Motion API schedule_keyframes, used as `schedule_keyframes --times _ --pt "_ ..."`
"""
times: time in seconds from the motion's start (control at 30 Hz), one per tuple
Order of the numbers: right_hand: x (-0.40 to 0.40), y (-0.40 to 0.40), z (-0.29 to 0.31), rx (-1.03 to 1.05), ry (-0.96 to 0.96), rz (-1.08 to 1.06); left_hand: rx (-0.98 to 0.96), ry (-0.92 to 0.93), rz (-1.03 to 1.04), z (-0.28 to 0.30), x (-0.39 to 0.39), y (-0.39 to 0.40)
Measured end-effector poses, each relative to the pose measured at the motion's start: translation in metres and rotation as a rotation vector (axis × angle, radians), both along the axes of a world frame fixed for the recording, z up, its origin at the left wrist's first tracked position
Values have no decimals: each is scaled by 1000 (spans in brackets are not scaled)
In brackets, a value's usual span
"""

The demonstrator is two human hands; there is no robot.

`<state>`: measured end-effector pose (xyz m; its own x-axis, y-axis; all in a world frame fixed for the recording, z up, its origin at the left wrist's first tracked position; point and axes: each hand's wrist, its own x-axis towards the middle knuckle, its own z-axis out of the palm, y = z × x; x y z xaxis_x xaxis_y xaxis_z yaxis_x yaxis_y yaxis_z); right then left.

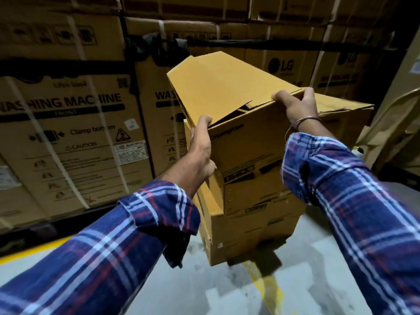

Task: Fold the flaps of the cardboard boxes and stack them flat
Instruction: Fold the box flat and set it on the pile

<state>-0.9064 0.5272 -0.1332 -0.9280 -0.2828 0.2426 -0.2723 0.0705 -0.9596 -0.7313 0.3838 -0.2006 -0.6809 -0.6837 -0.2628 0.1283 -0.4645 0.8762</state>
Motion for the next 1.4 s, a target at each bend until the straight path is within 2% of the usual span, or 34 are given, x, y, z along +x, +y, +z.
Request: schedule_keyframes --times 0.2,0.3,0.47,0.6,0.77,0.97,1.23,1.4 --pt "61 -12 22 -82 66 32 -78 102 73 30 68 8" --pt "107 -31 22 -105 56 111 -99 95 121 43 125 5" --pt "206 -73 -18 -200 -48 259 -167 28 230 32 238 -20" --pt "304 -116 -66 -210 -88 316 -155 28 306 -5 342 -45" --pt "420 -164 -127 -156 -214 487 -114 -132 557 -43 464 -48" --pt "537 -205 -203 0 -298 719 68 -200 769 -120 580 -40" --pt "610 -227 -328 263 -355 900 238 -266 953 -256 664 -42" --pt "614 -237 -388 376 -414 955 279 -329 976 -298 674 -53"
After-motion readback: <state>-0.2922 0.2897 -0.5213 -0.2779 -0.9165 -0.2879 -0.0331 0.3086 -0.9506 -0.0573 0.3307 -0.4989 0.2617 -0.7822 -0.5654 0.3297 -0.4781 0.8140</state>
